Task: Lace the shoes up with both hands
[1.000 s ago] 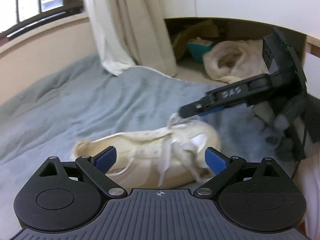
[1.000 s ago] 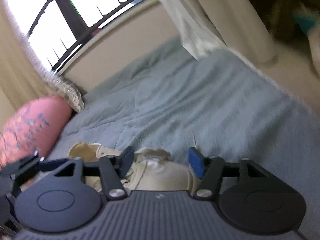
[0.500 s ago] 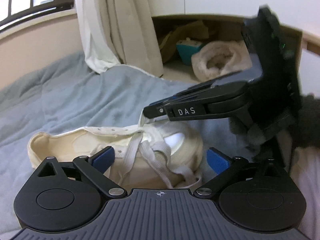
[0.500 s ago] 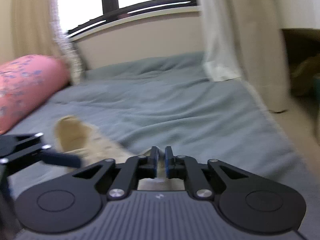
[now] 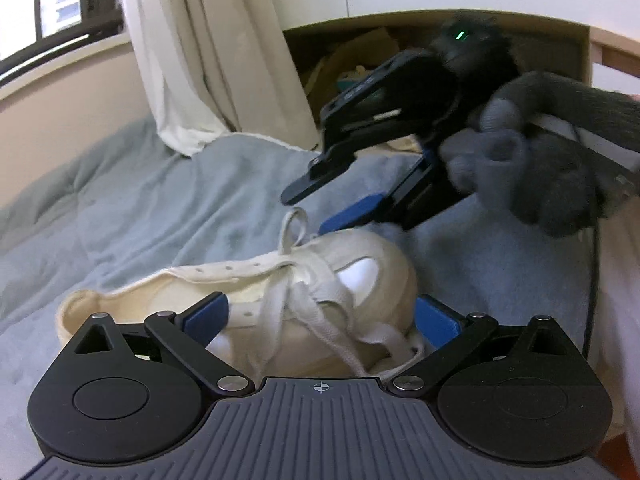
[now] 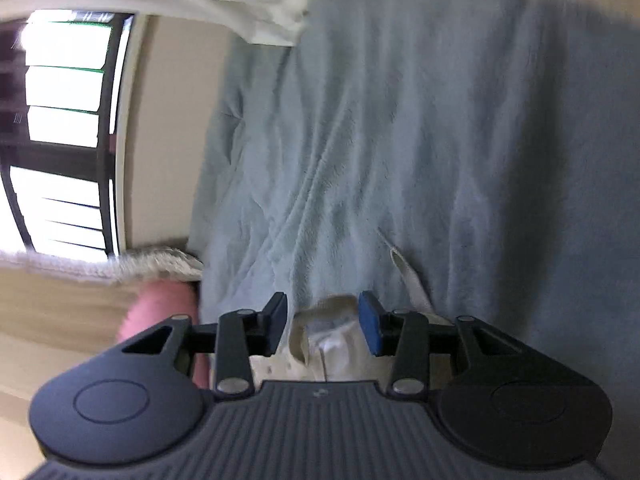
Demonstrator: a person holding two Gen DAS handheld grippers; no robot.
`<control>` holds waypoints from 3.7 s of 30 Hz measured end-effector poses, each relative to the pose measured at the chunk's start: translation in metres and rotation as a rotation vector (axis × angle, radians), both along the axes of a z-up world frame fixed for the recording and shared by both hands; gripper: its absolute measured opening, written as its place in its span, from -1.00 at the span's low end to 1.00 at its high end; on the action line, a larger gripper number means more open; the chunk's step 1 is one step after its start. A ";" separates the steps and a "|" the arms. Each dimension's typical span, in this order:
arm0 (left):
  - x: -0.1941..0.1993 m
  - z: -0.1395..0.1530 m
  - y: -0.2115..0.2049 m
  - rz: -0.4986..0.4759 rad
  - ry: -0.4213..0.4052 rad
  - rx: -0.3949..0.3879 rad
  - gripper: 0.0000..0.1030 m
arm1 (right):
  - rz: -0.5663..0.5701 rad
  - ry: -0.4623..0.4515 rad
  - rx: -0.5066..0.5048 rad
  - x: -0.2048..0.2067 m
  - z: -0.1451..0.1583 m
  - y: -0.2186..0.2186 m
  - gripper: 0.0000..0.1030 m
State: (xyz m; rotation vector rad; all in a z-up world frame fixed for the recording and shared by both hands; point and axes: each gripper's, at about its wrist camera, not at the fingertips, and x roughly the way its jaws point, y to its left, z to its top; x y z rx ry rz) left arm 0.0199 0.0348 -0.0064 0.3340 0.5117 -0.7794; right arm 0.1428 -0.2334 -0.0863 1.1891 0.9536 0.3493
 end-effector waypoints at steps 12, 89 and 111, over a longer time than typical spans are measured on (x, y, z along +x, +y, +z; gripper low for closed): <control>0.045 -0.004 0.046 -0.145 0.132 -0.115 1.00 | -0.055 -0.262 0.180 -0.009 0.013 -0.010 -0.28; 0.082 -0.015 0.123 0.051 0.210 -0.161 1.00 | 0.196 -0.246 -0.297 -0.074 0.018 0.071 -0.09; 0.091 -0.018 0.141 0.086 0.269 -0.267 1.00 | 0.316 -0.344 -0.223 -0.060 -0.008 0.100 -0.98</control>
